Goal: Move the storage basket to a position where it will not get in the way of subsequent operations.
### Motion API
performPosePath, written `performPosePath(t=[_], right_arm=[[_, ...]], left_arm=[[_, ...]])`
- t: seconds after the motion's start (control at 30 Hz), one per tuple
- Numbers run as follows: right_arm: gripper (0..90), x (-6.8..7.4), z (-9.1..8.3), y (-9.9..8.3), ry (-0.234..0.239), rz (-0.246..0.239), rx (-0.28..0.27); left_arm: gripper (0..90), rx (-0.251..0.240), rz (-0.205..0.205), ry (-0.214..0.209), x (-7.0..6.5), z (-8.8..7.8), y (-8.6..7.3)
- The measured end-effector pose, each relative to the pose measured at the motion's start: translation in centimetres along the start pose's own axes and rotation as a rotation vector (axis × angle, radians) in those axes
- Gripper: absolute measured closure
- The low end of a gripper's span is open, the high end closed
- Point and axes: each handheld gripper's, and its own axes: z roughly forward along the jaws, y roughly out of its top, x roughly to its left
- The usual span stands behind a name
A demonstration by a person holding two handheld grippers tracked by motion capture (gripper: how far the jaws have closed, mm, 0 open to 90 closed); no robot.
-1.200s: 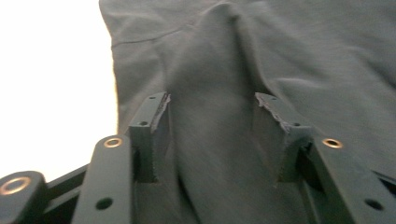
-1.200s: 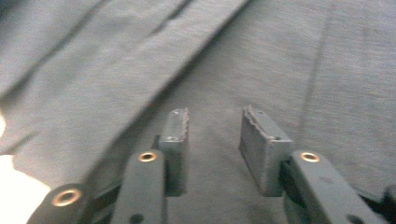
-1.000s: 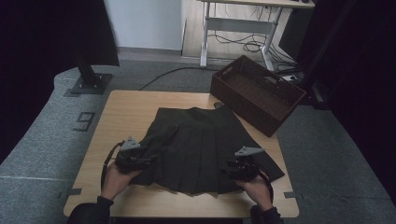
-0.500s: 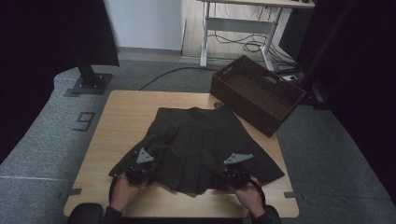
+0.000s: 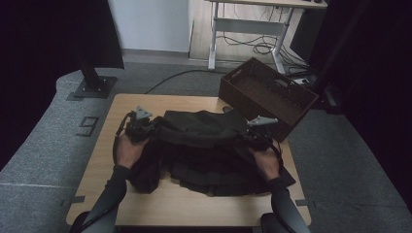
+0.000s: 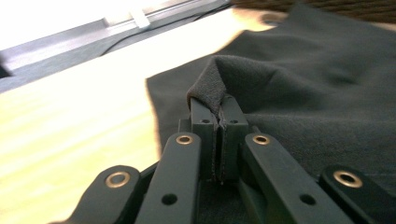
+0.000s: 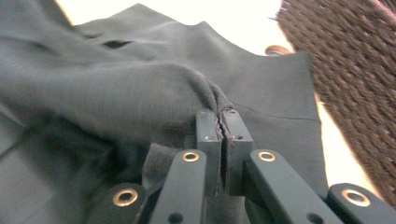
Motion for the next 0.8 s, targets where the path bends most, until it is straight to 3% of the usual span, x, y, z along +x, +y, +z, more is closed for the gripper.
performPosePath(t=[0.1, 0.2, 0.33, 0.4, 0.47, 0.57, 0.63, 0.8], right_arm=[[87.1, -1.5, 2.3, 0.0, -0.018, 0.036, 0.045], [86.7, -2.4, 5.0, -1.1, -0.022, 0.058, 0.097], [82.0, -3.2, 8.3, -3.8, -0.011, 0.113, 0.190], [74.8, -3.3, 9.0, -4.9, 0.003, 0.128, 0.221], [63.6, -3.4, 8.5, -5.1, 0.005, 0.122, 0.205], [54.0, -3.5, 6.1, -4.3, 0.001, 0.111, 0.167], [54.0, -3.3, 4.1, -3.8, 0.019, 0.098, 0.132], [61.5, -1.6, 0.3, -4.0, 0.079, 0.057, 0.104]], left_arm=[[86.6, 0.081, 0.006, 0.031, 0.8, 3.3, 0.0], [82.6, 0.169, 0.027, 0.058, 0.9, 6.3, -1.3], [66.1, 0.267, 0.005, 0.043, 1.2, 9.3, -4.2], [56.4, 0.269, -0.012, 0.038, 1.5, 9.6, -4.9], [48.9, 0.235, -0.055, 0.013, 2.2, 8.6, -4.6], [40.9, 0.159, -0.065, -0.016, 2.6, 5.8, -3.3], [40.6, 0.092, -0.061, -0.053, 2.4, 3.0, -2.5], [41.0, 0.055, -0.008, -0.138, 0.3, -1.6, -3.2]])
